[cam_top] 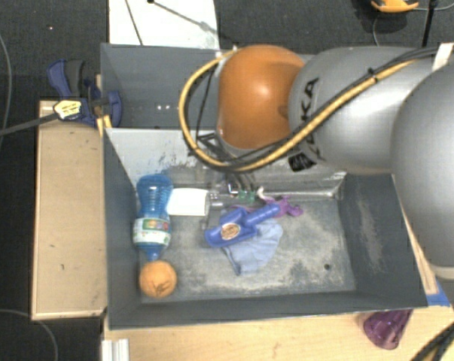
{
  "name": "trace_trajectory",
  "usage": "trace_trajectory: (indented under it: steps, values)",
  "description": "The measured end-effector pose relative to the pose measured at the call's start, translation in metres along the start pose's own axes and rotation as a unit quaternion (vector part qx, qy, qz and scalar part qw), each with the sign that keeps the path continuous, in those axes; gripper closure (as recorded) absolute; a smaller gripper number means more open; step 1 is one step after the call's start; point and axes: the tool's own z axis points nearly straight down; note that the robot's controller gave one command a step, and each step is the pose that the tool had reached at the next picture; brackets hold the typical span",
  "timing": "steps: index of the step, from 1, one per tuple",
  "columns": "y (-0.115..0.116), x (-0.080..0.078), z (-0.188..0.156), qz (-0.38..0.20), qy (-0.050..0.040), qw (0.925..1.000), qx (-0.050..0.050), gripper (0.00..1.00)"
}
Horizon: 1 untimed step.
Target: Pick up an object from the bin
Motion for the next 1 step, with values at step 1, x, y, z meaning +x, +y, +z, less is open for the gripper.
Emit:
trace_trajectory:
  steps: [1]
  values:
    - [-0.0009,-0.0019,-0.0051,0.002,-0.0041,1.0,-0.001,0.0]
